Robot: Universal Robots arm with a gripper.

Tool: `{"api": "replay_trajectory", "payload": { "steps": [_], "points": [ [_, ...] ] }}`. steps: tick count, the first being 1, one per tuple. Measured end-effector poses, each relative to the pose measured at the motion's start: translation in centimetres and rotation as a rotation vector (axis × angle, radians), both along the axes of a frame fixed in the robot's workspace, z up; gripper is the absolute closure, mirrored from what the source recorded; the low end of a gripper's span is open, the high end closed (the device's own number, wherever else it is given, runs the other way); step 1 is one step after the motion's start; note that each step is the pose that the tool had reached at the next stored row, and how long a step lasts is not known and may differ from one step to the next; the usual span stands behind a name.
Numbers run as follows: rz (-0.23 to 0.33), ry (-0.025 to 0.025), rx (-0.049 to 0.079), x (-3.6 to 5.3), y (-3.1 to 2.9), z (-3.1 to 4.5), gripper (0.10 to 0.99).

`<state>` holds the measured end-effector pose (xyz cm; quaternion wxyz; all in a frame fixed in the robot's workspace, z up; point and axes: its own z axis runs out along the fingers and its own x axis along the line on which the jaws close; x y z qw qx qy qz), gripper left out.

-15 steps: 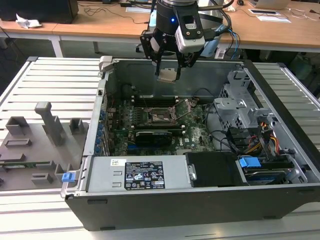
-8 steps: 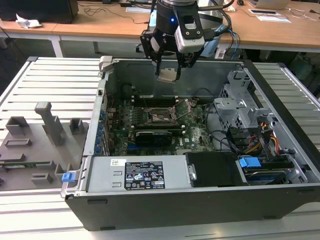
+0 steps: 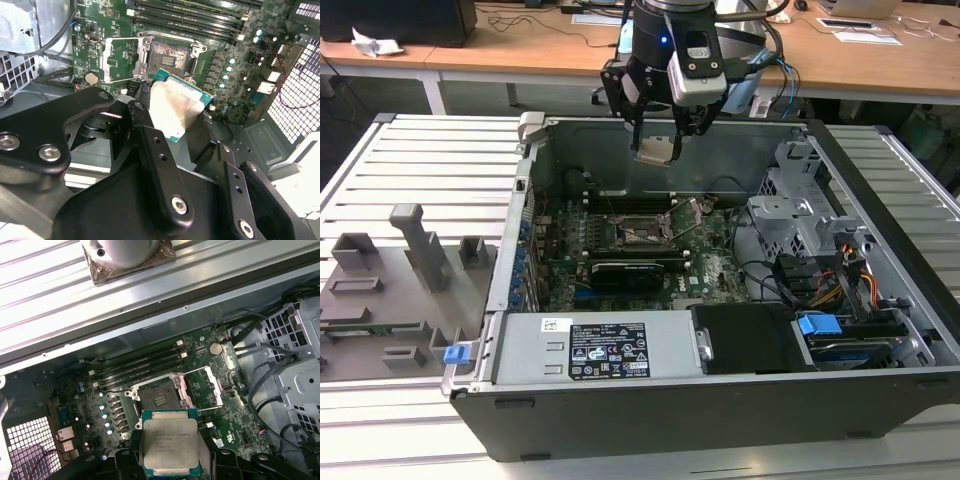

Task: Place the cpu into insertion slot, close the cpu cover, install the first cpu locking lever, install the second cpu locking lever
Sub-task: 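Place the cpu into insertion slot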

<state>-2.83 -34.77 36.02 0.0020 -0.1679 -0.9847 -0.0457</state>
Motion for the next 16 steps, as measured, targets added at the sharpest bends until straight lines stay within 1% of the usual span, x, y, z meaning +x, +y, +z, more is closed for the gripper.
{"api": "replay_trajectory", "payload": {
  "steps": [1, 3, 5, 8, 16],
  "points": [
    [-0.002, 0.0, 0.0, 0.0, 0.0, 0.0, 0.561],
    [-0.023, 0.0, 0.0, -0.01, 0.0, 0.0, 0.561],
    [-0.057, 0.0, 0.0, -0.01, 0.0, -0.01, 0.561],
    [-0.083, 0.0, 0.0, -0.01, 0.0, -0.02, 0.561],
    [-0.122, 0.0, 0.0, -0.01, 0.0, -0.02, 0.561]
  ]
}}
